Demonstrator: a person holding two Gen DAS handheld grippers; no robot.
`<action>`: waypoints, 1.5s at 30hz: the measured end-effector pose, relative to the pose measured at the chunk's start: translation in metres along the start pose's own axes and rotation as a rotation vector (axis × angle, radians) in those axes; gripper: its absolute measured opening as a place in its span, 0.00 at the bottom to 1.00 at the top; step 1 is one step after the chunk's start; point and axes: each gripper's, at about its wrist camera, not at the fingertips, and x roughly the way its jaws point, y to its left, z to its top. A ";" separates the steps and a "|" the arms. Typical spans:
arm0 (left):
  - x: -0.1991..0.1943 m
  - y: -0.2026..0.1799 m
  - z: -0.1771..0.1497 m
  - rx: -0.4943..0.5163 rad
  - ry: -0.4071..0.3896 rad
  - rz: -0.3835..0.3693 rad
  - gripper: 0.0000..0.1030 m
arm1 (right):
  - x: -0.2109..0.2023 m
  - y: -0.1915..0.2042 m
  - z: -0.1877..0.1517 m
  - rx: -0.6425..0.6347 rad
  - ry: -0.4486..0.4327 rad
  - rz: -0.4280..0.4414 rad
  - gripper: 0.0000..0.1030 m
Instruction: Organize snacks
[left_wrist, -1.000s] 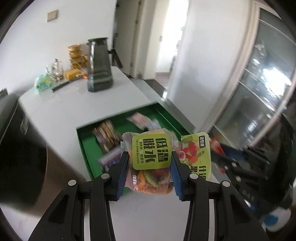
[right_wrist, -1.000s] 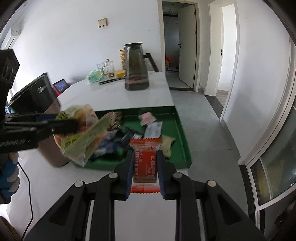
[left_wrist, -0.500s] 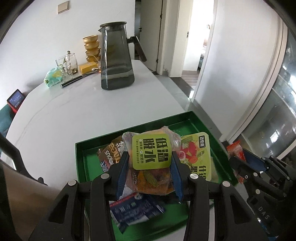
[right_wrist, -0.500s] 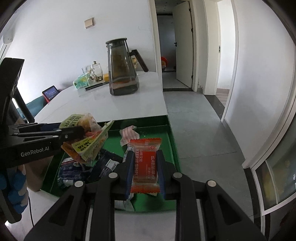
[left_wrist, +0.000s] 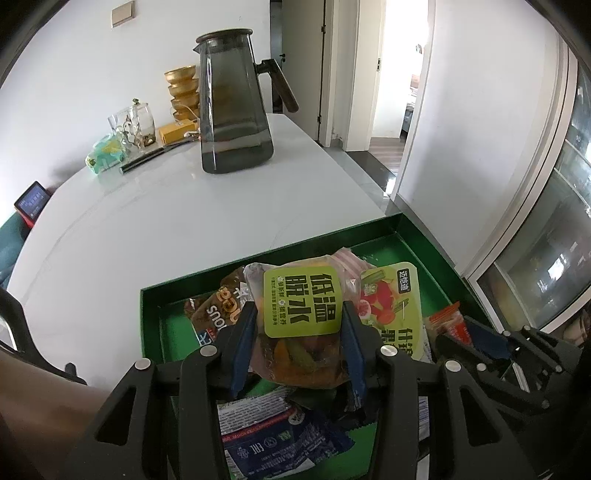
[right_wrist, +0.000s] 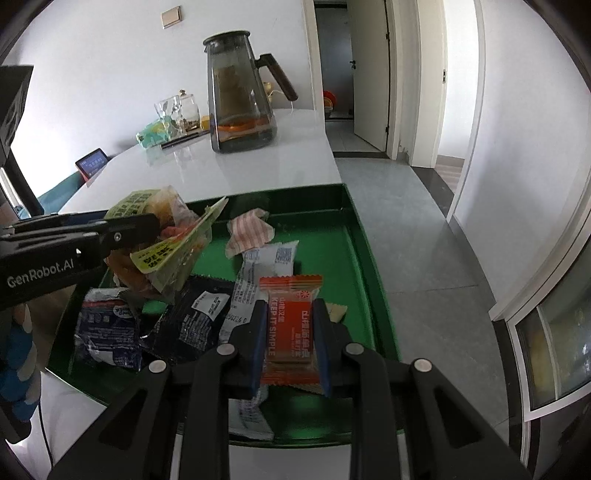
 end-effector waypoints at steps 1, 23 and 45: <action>0.001 0.000 0.000 -0.002 0.001 -0.001 0.38 | 0.002 0.000 -0.001 0.002 0.005 0.003 0.30; -0.012 -0.001 -0.003 -0.007 -0.023 0.008 0.46 | -0.009 0.002 0.003 0.003 -0.016 0.001 0.91; -0.210 0.005 -0.097 0.141 -0.185 -0.080 0.83 | -0.176 0.049 -0.049 0.000 -0.099 -0.070 1.00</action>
